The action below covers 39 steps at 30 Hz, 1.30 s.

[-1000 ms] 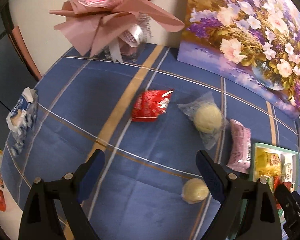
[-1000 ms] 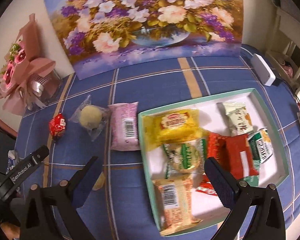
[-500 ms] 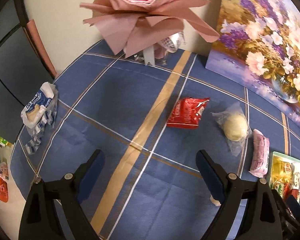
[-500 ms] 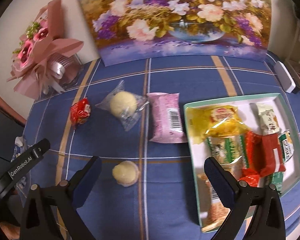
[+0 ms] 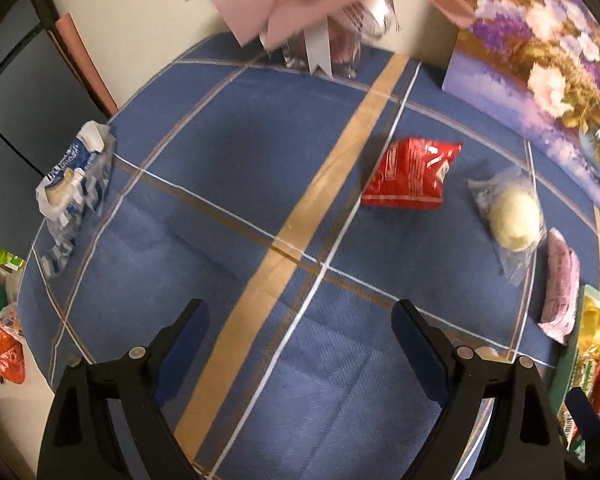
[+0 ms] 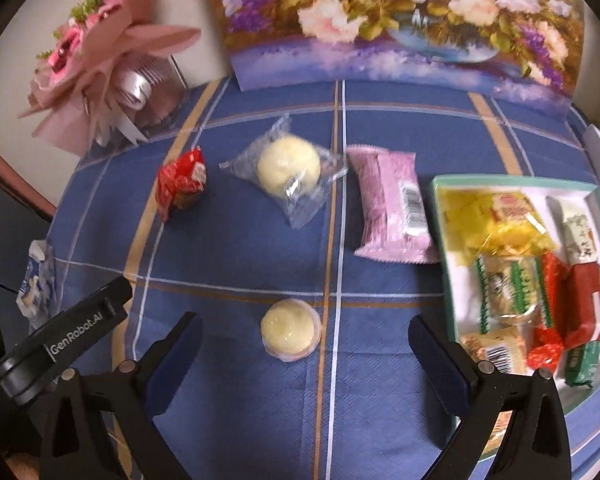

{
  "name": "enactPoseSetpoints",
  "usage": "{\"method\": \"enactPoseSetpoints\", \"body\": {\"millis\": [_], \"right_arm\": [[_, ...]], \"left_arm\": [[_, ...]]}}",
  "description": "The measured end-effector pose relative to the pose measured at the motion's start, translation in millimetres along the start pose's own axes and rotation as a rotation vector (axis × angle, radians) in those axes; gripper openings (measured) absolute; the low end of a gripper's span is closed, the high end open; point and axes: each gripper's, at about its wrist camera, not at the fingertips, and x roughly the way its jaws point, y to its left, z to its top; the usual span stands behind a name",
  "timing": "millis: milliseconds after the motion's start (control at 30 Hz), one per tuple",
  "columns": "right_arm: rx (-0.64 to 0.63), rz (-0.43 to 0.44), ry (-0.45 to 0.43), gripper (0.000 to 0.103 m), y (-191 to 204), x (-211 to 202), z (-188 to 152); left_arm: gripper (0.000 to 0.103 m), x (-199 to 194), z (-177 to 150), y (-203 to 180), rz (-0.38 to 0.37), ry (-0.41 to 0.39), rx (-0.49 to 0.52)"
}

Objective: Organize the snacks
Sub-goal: 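Lower the right tool around the round bun in clear wrap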

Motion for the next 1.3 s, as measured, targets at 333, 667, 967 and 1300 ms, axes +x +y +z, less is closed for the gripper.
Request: {"method": "enactPoseSetpoints", "body": {"millis": [333, 667, 967, 1300], "right_arm": [[0.007, 0.005, 0.052, 0.093, -2.4, 23.3, -6.3], [-0.022, 0.003, 0.102, 0.077, 1.5, 48.3, -15.2], [-0.032, 0.000, 0.084, 0.057, 0.1, 52.7, -13.9], [-0.013, 0.017, 0.073, 0.044, -11.3, 50.3, -11.7]], "left_arm": [[0.092, 28.4, -8.7, -8.6, -0.019, 0.084, -0.015], [0.093, 39.7, -13.6, -16.1, -0.047, 0.117, -0.019], [0.092, 39.0, -14.5, -20.3, -0.086, 0.121, -0.029], [0.092, 31.2, -6.7, -21.4, -0.164, 0.117, -0.067]]}}
